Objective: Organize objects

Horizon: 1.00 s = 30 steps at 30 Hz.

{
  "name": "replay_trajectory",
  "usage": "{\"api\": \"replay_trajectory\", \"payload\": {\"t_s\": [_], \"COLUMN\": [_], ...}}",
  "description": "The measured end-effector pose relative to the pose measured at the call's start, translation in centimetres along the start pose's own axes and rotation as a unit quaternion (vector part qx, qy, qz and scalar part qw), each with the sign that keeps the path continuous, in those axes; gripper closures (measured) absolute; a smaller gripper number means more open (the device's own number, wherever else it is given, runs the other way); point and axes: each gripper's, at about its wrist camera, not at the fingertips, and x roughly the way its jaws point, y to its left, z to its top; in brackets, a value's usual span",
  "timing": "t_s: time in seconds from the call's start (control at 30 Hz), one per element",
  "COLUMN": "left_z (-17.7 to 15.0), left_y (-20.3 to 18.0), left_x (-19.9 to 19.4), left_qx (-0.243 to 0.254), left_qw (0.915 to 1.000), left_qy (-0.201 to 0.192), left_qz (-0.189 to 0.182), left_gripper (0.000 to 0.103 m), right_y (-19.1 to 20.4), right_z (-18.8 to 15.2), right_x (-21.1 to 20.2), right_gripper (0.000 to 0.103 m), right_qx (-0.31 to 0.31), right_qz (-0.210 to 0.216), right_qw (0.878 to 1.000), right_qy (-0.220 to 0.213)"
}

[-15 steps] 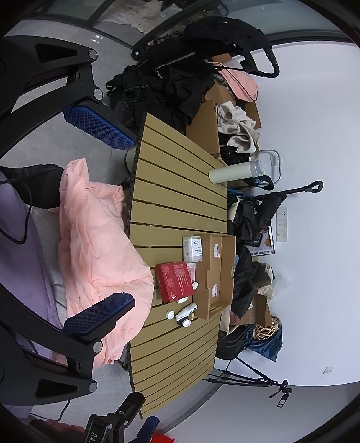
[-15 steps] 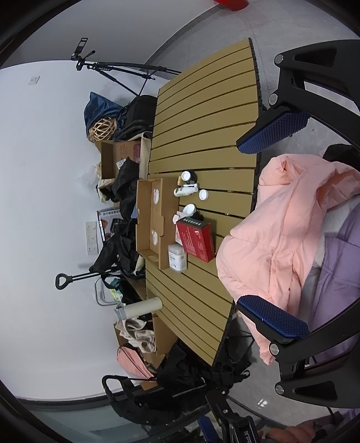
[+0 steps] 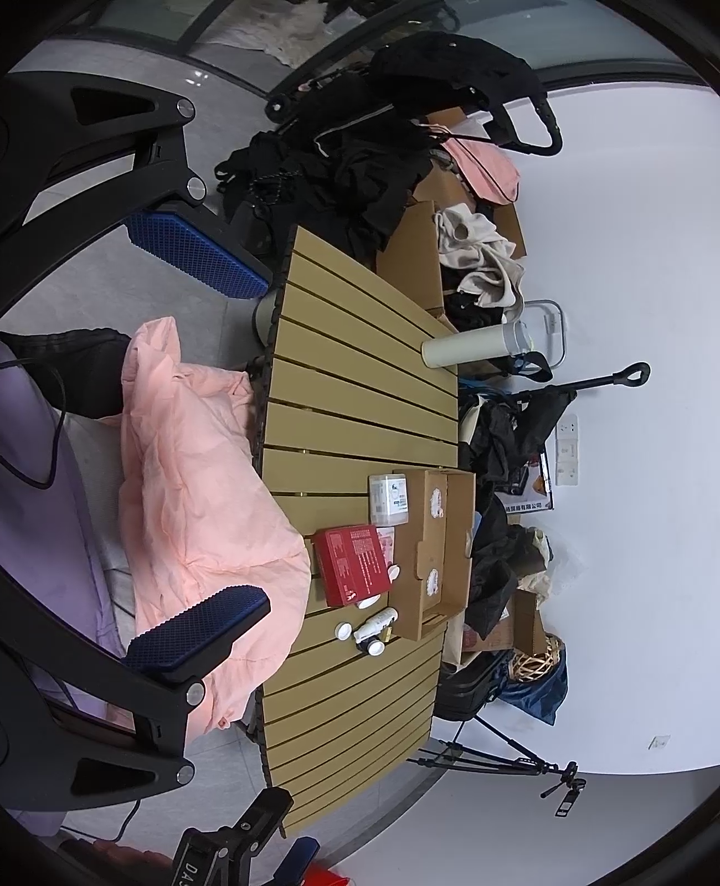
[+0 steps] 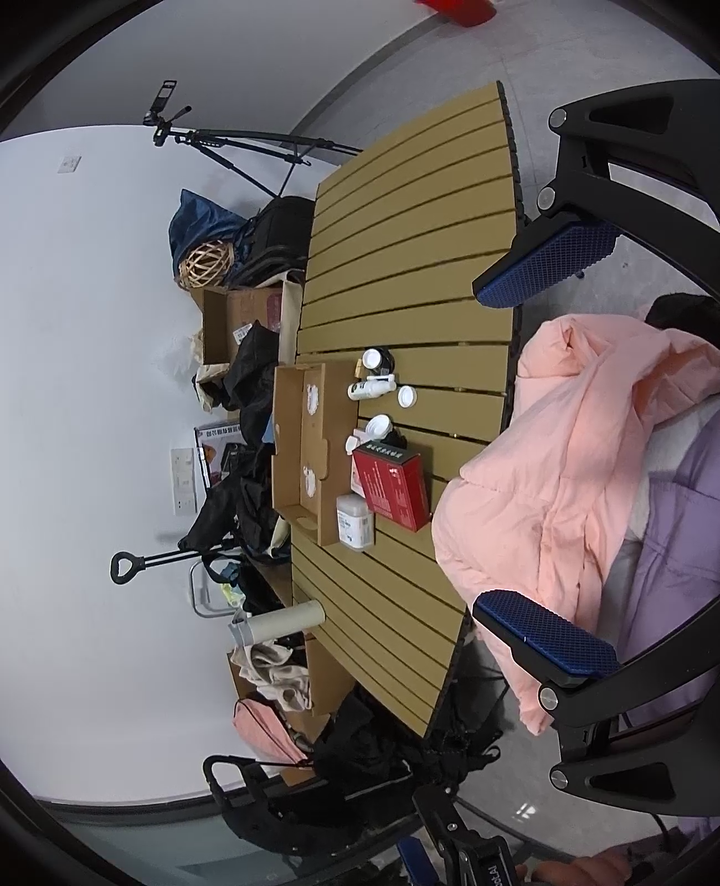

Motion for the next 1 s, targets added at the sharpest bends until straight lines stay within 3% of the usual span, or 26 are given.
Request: {"api": "replay_trajectory", "payload": {"t_s": [0.8,1.0], "left_z": [0.2,1.1], "left_y": [0.0,0.0], "left_x": [0.9,4.3], "left_qx": [0.001,0.008], "left_qw": [0.9999,0.9977], "left_qy": [0.015,0.06], "left_qz": [-0.005,-0.029], "left_gripper": [0.0,0.0], "right_y": [-0.5,-1.1], "right_z": [-0.4,0.1], "right_x": [1.6,4.0], "right_gripper": [0.0,0.0], "right_qx": [0.017,0.014], "right_qz": [0.002,0.009], "right_qw": [1.0,1.0], "right_qy": [0.016,0.018]}}
